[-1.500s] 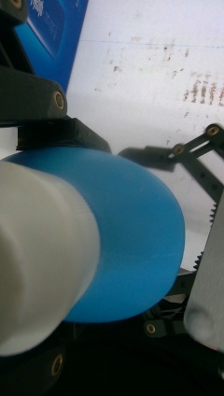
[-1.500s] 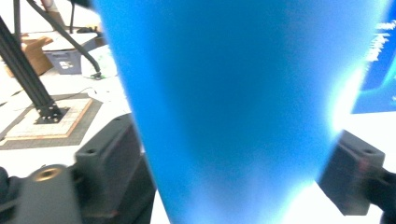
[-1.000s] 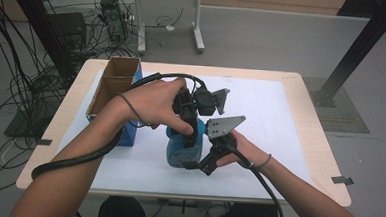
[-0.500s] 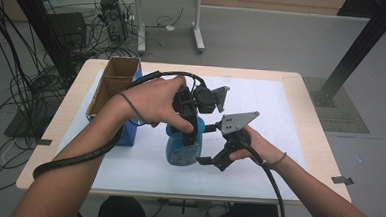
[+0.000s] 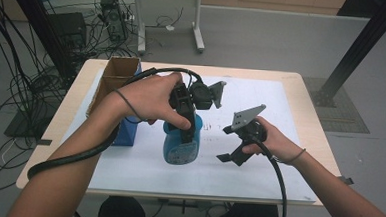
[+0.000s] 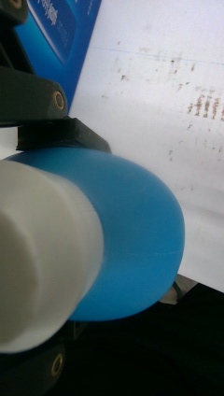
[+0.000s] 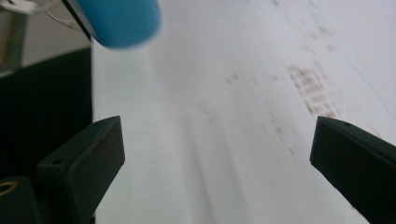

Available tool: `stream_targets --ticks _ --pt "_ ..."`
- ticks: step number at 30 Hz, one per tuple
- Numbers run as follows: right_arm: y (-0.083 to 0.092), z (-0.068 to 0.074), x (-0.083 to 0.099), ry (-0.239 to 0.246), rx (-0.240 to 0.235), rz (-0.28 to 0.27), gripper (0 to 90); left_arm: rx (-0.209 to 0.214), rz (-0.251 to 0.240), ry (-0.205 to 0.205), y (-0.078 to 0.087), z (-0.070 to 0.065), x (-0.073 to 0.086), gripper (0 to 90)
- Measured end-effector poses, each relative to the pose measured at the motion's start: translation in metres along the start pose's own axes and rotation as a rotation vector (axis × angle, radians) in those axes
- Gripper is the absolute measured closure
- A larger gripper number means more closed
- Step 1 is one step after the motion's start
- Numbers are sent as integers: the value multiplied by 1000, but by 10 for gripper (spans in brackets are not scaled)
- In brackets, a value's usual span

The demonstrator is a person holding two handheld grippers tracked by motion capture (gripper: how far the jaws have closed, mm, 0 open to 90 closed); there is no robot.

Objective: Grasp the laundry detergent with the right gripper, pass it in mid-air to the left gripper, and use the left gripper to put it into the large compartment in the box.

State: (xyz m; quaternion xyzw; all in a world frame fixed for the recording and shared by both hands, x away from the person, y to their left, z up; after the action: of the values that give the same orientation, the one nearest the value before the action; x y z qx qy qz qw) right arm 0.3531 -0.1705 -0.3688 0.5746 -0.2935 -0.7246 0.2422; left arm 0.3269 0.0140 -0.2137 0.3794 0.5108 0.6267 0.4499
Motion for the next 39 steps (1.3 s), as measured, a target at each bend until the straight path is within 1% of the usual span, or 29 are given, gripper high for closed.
stream_targets --ticks 1,2,3,5,6,9,10,11,12,14,15,16,17,19,20,21,22,23,24,26,27,29,30,31,32,35,36,37,39 --pt "2 -4 3 -25 9 42 36 -3 -1 5 0 0 1 371" --pt "6 -9 8 -57 25 96 38 -3 4 13 0 1 1 371" --pt "6 -9 8 -57 25 96 38 -5 2 19 0 1 2 371" --pt "9 -13 12 -92 33 144 41 -11 -2 30 1 3 3 371" --pt "11 -15 14 -107 42 172 42 -12 5 26 1 4 4 371" --pt "16 -21 19 -155 68 243 45 -18 7 40 2 7 6 371" --pt "19 -26 22 -187 87 282 45 -22 1 42 4 7 6 371" --pt "20 -28 23 -200 93 292 45 -21 2 46 4 8 6 371" --pt "20 -28 23 -200 93 292 45 -19 -1 56 5 9 7 371" --pt "21 -32 26 -241 111 328 48 -16 0 63 5 11 7 371" --pt "22 -34 28 -261 114 346 49 -13 2 73 5 11 8 371" --pt "22 -38 32 -300 118 381 50 -14 6 79 6 12 8 372" --pt "22 -38 32 -300 118 381 50 -18 7 81 6 12 8 372" --pt "22 -42 35 -335 123 413 50 -22 5 103 7 13 9 371" --pt "23 -45 39 -367 134 444 52 -28 0 114 9 14 10 371" --pt "23 -45 39 -367 134 444 52 -28 0 114 9 14 10 371" --pt "22 -48 42 -394 154 481 55 -31 -3 128 9 14 11 372" --pt "22 -48 42 -394 154 481 55 -35 -9 135 10 14 11 372" --pt "23 -50 44 -401 158 496 55 -35 -5 141 10 15 12 371" --pt "23 -53 48 -418 164 514 56 -32 4 172 11 16 14 372" --pt "24 -54 49 -427 175 522 56 -33 3 177 11 16 14 372" --pt "25 -56 52 -434 197 530 57 -31 15 229 11 18 15 372" --pt "26 -57 53 -442 201 534 57 -31 15 229 11 18 15 372" --pt "26 -57 53 -442 201 534 57 -33 19 245 12 18 15 372" --pt "26 -57 54 -449 207 533 58 -33 22 268 12 19 15 372" --pt "27 -57 55 -443 219 540 58 -36 34 321 13 21 14 372" --pt "27 -57 56 -442 221 540 59 -38 33 335 14 21 13 372" --pt "27 -56 56 -455 226 539 59 -39 33 351 15 22 13 372" --pt "27 -56 57 -448 228 540 60 -37 25 394 17 25 12 372"
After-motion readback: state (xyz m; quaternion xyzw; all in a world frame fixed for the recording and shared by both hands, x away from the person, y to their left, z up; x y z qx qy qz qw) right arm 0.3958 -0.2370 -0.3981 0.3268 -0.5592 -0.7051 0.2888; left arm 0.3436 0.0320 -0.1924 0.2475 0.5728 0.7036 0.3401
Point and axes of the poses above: each handheld gripper's, and its own axes: y roughly backward along the jaws, x roughly out of its underside, z roughly to its left, the point moved 2 cm from there along -y, roughly forward along the jaws, and after that the axes turned 10 degrees about -x, right-handed, at the moved point
